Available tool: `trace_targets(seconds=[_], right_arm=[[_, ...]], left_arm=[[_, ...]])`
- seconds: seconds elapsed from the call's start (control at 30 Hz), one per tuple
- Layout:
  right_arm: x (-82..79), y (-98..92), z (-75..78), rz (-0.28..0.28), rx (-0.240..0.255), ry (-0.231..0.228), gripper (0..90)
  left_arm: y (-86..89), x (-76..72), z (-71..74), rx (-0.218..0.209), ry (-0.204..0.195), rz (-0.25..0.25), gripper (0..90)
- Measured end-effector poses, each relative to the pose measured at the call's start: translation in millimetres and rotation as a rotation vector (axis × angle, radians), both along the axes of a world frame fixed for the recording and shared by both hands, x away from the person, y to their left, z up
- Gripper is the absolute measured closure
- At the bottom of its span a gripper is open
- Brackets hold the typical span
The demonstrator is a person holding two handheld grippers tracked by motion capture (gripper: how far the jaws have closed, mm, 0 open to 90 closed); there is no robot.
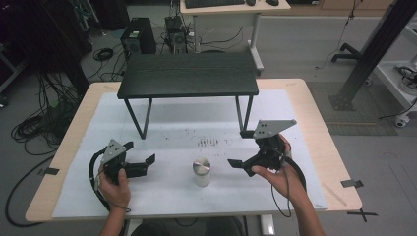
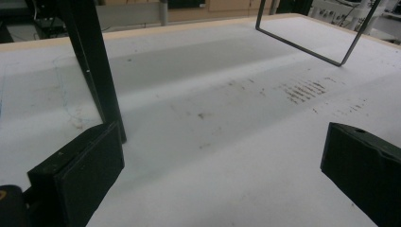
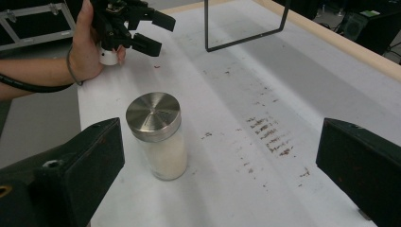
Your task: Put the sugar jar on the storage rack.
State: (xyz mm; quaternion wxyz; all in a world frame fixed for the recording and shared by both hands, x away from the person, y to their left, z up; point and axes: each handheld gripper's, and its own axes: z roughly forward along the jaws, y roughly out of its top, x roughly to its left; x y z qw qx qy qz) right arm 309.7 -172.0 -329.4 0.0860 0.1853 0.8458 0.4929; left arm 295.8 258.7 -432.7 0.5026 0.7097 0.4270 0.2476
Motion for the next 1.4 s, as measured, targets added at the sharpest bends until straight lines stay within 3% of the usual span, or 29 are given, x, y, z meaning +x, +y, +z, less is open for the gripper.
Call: trace_targets(seconds=[0.23,0.73,1.4], right_arm=[[0.3,1.5,2.3,0.007,0.003,-0.011,2.0],[-3.0,6.4,-9.9,0.011,0.001,-0.012,1.5],[-5.7,45.6,-55.6,0.064,-0.009,0.049,1.4]], left_arm=[[-0.1,-0.2,0.1,0.004,-0.001,-0.002,0.6],[-0.8,0.0,-0.1,0.003,0.002,-0.006,0.6],[-0.2,-0.1,0.0,0.002,-0.001,-0.008,0.6]])
